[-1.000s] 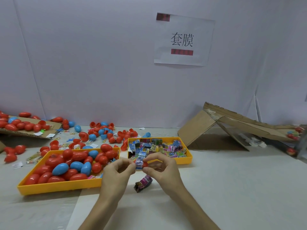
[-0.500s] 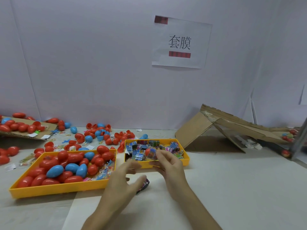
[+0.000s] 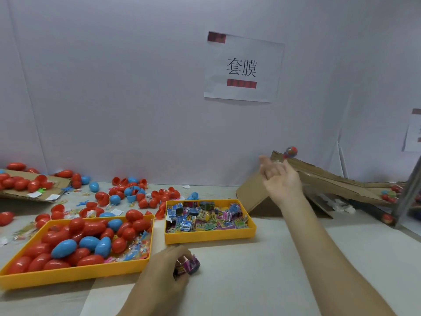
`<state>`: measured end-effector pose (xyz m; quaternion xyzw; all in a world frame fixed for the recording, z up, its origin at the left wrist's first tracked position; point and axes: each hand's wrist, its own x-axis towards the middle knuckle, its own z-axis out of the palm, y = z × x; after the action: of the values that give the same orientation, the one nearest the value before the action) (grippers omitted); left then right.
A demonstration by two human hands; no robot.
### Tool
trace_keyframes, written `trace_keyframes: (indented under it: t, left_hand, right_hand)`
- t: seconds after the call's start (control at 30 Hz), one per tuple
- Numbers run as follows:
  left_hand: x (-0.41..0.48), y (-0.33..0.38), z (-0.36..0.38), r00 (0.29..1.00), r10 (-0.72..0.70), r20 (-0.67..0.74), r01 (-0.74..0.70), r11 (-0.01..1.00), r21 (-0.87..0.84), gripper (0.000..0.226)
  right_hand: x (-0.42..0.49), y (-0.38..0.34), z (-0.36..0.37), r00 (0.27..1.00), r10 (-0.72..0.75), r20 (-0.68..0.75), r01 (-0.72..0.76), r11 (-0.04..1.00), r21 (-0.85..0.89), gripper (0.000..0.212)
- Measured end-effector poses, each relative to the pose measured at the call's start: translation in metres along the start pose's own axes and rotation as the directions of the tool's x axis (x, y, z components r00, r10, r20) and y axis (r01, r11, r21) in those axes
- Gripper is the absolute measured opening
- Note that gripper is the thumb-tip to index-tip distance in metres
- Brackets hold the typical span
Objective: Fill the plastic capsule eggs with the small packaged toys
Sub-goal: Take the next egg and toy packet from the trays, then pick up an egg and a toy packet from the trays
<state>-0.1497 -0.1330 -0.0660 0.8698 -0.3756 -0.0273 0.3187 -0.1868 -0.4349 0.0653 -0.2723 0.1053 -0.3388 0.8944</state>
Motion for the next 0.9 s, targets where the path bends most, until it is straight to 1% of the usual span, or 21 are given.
trace_keyframes:
  t: [0.03,0.1,0.17,0.23,0.27,0.33,0.37,0.4,0.43,0.47,0.53,0.6,0.73,0.9]
  left_hand:
    - [0.0,0.0,0.0,1.0,-0.005,0.01,0.005,1.0,0.019,0.036]
    - [0.0,-0.001,0.0,1.0,-0.009,0.018,0.009,1.0,0.022,0.034]
    - [-0.001,-0.002,0.0,1.0,-0.017,0.008,0.017,1.0,-0.006,0.033]
    - [-0.002,-0.003,0.001,0.999,-0.036,-0.006,0.036,0.999,-0.034,0.035]
    - [-0.003,-0.003,0.001,0.999,-0.045,-0.012,0.044,0.998,-0.047,0.037]
    - [-0.005,-0.002,0.002,0.998,-0.042,-0.041,0.04,0.997,-0.06,0.04]
    - [-0.006,-0.001,0.003,0.998,-0.035,-0.06,0.031,0.997,-0.067,0.041]
    - [-0.006,0.0,0.003,0.997,-0.032,-0.077,0.026,0.997,-0.075,0.044]
    - [-0.007,0.001,0.003,0.996,-0.032,-0.088,0.025,0.997,-0.079,0.046]
    - [-0.007,0.001,0.003,0.995,-0.034,-0.094,0.027,0.996,-0.08,0.049]
    - [-0.007,0.002,0.003,0.994,-0.042,-0.097,0.034,0.996,-0.083,0.051]
    - [-0.007,0.001,0.004,0.994,-0.048,-0.099,0.041,0.996,-0.076,0.051]
    - [-0.007,0.001,0.005,0.995,-0.042,-0.096,0.035,0.997,-0.068,0.044]
    - [-0.005,0.001,0.005,0.997,-0.04,-0.072,0.037,0.999,-0.037,0.044]
  right_hand:
    - [0.001,-0.001,-0.002,1.0,0.005,-0.002,-0.005,0.999,-0.053,0.042]
    - [-0.008,0.018,-0.012,1.0,0.029,-0.008,-0.03,0.956,-0.291,0.033]
    - [-0.028,0.049,-0.023,0.999,0.028,0.026,-0.009,0.823,-0.568,0.02]
    - [-0.053,0.08,-0.035,0.986,0.066,0.154,0.077,0.639,-0.765,0.019]
    - [-0.065,0.095,-0.042,0.966,0.117,0.232,0.14,0.52,-0.843,0.02]
    - [-0.085,0.124,-0.055,0.919,0.212,0.332,0.285,0.222,-0.932,0.016]
    - [-0.094,0.135,-0.06,0.915,0.219,0.338,0.326,0.088,-0.941,0.018]
    - [-0.101,0.142,-0.062,0.924,0.201,0.326,0.334,-0.008,-0.942,0.025]
    - [-0.106,0.147,-0.062,0.933,0.18,0.313,0.326,-0.049,-0.944,0.033]
    - [-0.109,0.15,-0.061,0.937,0.167,0.307,0.318,-0.044,-0.947,0.038]
    - [-0.111,0.152,-0.061,0.937,0.162,0.31,0.315,-0.001,-0.949,0.041]
    - [-0.112,0.151,-0.061,0.932,0.164,0.323,0.325,0.015,-0.946,0.042]
    - [-0.114,0.151,-0.065,0.926,0.16,0.342,0.343,0.019,-0.939,0.033]
    - [-0.112,0.152,-0.065,0.926,0.165,0.341,0.345,0.001,-0.938,0.023]
